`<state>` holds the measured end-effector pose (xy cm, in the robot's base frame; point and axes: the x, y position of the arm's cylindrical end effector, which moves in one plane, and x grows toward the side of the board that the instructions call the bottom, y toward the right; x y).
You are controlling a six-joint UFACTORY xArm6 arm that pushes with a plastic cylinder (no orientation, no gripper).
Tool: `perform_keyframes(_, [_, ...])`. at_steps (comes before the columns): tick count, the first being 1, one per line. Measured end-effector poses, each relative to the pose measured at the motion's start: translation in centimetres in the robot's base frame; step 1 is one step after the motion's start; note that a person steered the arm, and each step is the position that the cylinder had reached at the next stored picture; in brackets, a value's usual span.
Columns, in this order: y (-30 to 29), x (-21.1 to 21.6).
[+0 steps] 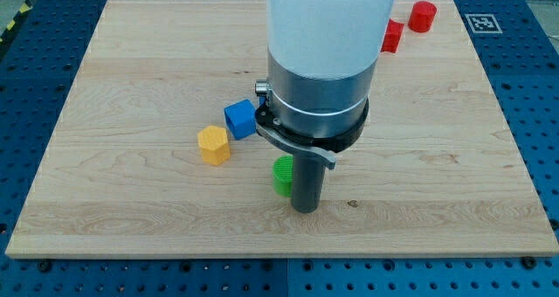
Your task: Point your arm closer to the green star
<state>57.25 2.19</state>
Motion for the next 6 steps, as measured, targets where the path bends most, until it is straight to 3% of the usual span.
perform_keyframes(3, [-0.9, 0.0])
perform_keyframes(5, [4.9, -0.9])
perform_keyframes(6, [7.2, -4.7])
